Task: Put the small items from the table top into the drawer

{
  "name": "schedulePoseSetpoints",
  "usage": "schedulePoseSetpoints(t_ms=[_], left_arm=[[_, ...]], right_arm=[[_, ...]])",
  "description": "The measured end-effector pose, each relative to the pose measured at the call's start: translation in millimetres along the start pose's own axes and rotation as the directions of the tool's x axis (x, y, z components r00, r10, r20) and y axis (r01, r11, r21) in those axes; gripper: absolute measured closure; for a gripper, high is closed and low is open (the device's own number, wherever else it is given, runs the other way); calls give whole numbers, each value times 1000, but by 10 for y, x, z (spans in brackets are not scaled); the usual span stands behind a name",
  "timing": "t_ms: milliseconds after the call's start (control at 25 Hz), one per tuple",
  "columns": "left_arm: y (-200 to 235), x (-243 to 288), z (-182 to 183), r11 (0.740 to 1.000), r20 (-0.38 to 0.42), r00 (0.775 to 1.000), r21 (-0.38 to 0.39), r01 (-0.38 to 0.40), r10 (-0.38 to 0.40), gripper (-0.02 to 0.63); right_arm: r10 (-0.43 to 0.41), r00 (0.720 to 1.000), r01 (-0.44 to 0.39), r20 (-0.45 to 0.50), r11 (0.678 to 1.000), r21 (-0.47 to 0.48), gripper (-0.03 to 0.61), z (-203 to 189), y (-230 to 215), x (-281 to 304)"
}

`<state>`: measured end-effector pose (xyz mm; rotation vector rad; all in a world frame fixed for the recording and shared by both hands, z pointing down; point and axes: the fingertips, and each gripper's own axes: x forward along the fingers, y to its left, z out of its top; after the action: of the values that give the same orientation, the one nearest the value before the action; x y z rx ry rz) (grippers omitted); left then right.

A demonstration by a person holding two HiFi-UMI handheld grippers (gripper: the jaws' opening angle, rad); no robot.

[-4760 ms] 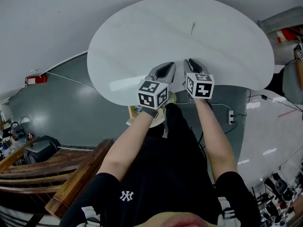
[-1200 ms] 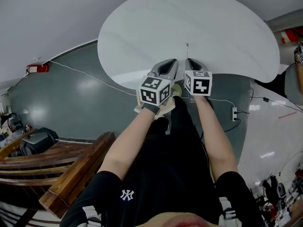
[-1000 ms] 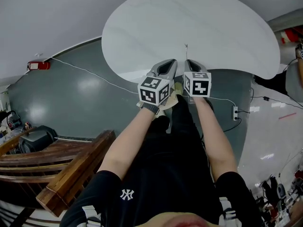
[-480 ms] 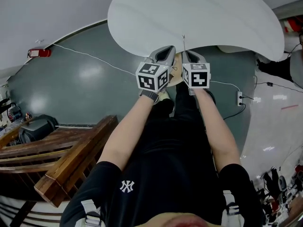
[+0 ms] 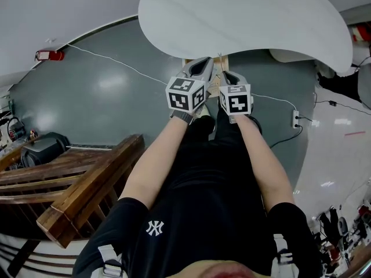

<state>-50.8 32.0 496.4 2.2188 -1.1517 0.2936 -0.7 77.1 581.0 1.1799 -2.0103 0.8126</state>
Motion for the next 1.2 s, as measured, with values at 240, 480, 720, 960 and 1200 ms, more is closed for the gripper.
schedulePoseSetpoints(t_ms=[240,480,720,960,1200], left_arm=[[66,-69,-224,1000,-17,1000,-15,-17,16,613],[105,-101,-364,999,-33,999,-26,-24,23,613],[178,-92,-452,999,-43,999,-37,-33,31,613],[267,-40,-576,998,-61,998,-57,-37,34,613],[380,54,-694,996,-79,996,-83,-39,33,613]], right_arm=[[29,996,-32,-83,999,-34,549,-359,143,142],[16,991,-21,-136,999,-38,549,-563,135,289],[12,985,-10,-172,1000,8,549,-655,58,462],[14,979,-4,-205,999,48,548,-717,12,629],[14,977,-1,-211,998,61,548,-711,-41,779]])
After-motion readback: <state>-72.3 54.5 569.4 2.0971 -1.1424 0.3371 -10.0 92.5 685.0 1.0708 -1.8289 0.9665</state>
